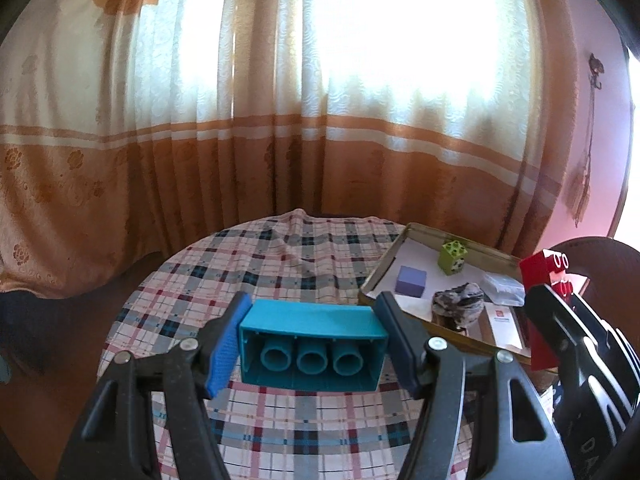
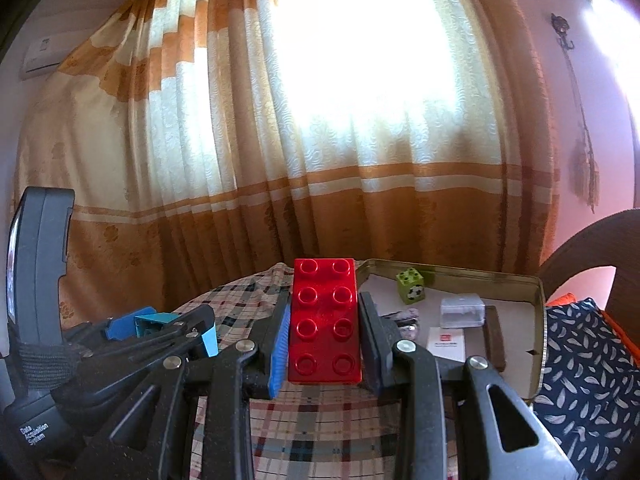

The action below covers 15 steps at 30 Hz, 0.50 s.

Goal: Organize rigid objects
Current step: 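Carry the blue and red bricks toward the gold tray with both tools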

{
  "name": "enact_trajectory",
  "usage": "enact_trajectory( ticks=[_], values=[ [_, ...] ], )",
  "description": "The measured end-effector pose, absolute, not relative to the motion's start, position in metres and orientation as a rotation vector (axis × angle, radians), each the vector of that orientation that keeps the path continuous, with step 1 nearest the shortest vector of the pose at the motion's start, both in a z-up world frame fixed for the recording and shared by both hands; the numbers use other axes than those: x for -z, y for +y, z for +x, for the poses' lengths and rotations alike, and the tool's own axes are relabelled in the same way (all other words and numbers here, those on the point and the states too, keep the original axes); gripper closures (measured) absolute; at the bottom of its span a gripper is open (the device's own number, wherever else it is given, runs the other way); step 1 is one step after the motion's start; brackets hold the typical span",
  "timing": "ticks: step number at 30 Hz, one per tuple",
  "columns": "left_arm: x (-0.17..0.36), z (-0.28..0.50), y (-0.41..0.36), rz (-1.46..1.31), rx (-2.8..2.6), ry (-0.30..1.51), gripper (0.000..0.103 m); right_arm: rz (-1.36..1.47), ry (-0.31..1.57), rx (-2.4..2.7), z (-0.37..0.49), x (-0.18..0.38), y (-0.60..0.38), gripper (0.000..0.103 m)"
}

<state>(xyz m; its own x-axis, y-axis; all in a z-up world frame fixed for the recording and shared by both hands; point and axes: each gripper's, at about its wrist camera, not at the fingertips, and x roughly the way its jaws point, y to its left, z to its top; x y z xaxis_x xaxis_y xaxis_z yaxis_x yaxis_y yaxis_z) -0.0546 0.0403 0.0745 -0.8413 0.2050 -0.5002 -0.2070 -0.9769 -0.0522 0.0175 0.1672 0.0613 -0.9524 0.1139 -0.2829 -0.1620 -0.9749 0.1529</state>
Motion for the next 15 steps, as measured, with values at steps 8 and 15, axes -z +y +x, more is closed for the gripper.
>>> enact_trajectory(
  ticks=[8,15],
  values=[
    [-0.075,-0.047,0.067,-0.748,-2.79,0.057,0.039,-0.385,0.294,-2.915,0.03,-0.061,0.195,0.069],
    [-0.078,-0.049,0.098,-0.723,-2.756,0.112,0.039,-0.369,0.326,-2.847,0.036,-0.056,0.227,0.069]
  ],
)
